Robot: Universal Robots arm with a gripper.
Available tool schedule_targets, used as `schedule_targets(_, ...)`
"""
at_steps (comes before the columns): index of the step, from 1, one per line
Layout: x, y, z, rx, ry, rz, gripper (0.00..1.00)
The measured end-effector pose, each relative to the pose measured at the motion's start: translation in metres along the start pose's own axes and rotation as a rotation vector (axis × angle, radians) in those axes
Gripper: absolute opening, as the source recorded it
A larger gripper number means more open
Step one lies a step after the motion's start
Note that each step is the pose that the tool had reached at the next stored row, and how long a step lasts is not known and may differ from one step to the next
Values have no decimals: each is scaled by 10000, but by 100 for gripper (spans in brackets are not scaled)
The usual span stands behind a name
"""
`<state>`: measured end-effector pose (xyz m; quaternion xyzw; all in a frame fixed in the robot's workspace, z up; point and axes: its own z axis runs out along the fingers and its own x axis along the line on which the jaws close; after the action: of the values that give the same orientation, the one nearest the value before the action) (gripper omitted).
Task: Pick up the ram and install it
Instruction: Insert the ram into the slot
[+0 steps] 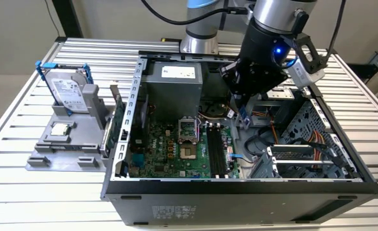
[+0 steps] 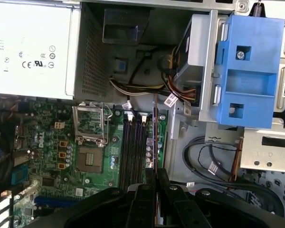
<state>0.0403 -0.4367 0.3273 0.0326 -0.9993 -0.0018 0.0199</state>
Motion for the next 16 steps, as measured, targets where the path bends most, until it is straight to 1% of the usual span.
schedule_targets(5,-1,0,28,41,3,13,0)
schedule_targets(13,-3,0,72,46,3,62,0)
schedule_targets(16,-3,0,79,49,4,70,0)
